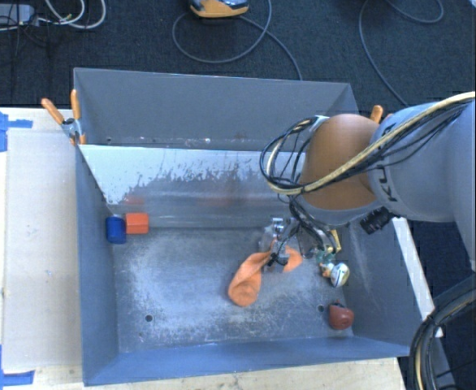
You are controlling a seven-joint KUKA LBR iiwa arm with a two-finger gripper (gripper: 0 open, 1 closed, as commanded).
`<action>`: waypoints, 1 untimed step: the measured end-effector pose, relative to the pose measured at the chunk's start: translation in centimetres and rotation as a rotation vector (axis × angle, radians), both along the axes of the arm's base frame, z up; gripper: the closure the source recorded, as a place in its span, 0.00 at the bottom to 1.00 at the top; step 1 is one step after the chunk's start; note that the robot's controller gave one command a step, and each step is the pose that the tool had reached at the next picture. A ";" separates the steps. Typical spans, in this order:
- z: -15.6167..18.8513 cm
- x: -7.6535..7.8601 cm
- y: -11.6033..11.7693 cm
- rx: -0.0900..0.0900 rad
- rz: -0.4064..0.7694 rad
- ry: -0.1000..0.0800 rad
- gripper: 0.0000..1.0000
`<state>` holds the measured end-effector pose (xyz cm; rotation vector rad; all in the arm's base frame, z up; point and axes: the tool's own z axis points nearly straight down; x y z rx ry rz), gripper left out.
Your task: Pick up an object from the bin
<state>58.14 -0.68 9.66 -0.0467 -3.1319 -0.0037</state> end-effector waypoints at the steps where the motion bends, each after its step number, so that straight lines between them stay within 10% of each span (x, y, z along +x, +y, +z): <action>1: 2.2 0.1 0.0 0.000 0.001 -0.003 1.00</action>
Offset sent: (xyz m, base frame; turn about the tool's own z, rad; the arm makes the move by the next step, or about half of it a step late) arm 0.0001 0.0001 0.0056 0.0000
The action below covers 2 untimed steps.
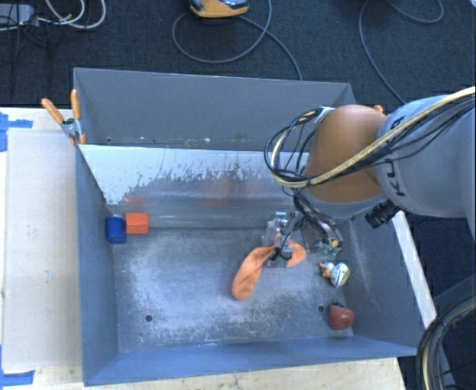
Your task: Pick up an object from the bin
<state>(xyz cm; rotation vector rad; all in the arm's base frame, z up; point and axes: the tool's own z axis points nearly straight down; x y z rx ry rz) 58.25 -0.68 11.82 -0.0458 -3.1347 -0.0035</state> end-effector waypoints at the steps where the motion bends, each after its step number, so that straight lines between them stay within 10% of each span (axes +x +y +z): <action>1: 2.1 0.1 0.0 0.000 0.000 -0.003 1.00; 2: 3.7 0.2 0.0 0.000 0.000 -0.007 1.00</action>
Offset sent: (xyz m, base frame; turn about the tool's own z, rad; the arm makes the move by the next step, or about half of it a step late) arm 0.0000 0.0000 0.0193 0.0000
